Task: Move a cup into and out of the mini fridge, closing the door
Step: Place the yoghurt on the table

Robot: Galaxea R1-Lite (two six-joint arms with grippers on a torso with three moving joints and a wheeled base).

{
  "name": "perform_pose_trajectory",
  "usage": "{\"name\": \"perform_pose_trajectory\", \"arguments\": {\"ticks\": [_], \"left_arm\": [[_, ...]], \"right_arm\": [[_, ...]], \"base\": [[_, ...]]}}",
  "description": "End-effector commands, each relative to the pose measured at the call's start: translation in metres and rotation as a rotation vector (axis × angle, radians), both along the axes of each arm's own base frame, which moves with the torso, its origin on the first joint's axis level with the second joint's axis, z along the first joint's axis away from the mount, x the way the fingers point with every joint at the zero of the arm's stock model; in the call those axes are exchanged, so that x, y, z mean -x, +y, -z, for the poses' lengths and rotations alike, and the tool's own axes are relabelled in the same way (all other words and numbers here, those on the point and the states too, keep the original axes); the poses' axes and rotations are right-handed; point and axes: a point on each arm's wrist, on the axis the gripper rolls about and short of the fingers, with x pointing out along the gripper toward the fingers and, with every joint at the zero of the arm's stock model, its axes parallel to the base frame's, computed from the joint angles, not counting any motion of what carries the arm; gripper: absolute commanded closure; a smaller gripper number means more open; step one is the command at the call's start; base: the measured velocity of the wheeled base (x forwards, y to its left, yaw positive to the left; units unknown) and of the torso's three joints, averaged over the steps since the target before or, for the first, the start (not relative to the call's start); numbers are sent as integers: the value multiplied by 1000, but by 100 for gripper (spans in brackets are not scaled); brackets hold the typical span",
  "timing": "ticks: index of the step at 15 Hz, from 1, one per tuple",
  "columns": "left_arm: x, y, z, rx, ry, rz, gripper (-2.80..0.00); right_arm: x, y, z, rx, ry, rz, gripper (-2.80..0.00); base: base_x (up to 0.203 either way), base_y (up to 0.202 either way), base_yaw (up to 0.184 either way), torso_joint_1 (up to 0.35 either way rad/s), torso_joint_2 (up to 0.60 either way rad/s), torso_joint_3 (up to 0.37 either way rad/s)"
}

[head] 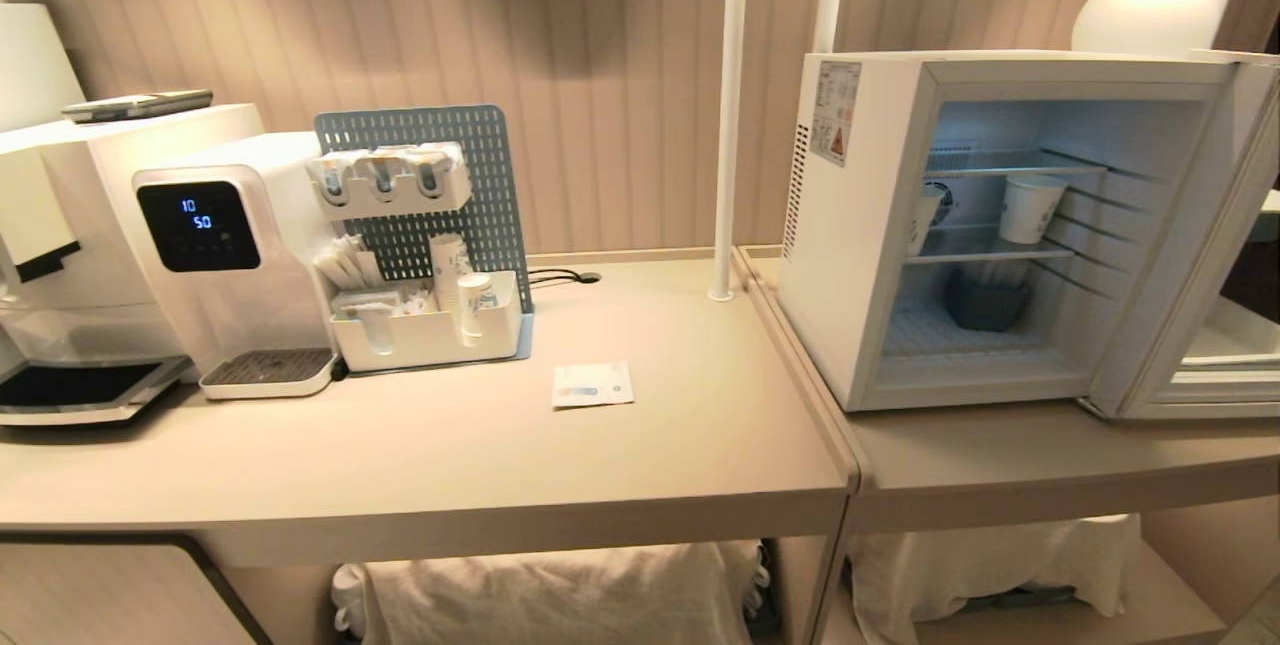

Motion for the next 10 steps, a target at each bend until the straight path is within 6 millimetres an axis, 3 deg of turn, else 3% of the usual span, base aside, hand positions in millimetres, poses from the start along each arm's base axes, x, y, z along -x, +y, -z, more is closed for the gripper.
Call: {"name": "perform_pose_trajectory", "arguments": {"ticks": [1, 10], "left_arm": [[0, 0, 0, 0, 1, -1, 0], [0, 0, 0, 0, 1, -1, 0]], "right_arm": [[0, 0, 1, 1, 4, 0, 0], [0, 0, 1, -13, 5, 0, 0]], "base": [[0, 190, -3, 2, 7, 2], [0, 191, 0, 1, 4, 3]]}}
